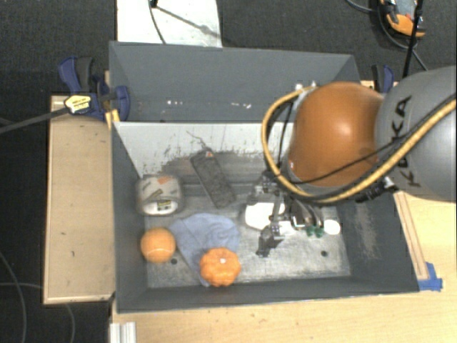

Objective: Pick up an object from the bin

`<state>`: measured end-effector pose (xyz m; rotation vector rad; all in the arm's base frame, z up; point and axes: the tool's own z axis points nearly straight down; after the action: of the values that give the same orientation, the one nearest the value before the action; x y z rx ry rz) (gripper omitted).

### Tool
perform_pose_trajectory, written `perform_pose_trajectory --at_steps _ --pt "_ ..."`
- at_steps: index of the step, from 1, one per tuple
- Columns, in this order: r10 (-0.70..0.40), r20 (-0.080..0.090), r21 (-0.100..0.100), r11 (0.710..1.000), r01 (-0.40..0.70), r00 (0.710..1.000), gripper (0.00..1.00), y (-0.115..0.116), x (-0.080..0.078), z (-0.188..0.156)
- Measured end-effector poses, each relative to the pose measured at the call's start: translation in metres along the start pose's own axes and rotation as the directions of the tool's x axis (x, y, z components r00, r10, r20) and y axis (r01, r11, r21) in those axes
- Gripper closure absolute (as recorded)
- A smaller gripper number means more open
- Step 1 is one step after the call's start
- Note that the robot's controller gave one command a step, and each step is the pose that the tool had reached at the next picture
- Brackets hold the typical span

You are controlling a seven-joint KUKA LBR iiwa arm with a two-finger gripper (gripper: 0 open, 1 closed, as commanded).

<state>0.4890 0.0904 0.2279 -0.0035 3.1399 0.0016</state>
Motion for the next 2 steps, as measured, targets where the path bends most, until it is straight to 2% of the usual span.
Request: perform_pose_trajectory --at_steps 1,2 --pt "0.003 0.001 0.000 1.000 -0.003 1.000 0.00 0.000 0.000 0.000" --pt "-0.093 0.006 0.000 0.996 0.093 0.996 0.00 0.034 -0.027 0.058"
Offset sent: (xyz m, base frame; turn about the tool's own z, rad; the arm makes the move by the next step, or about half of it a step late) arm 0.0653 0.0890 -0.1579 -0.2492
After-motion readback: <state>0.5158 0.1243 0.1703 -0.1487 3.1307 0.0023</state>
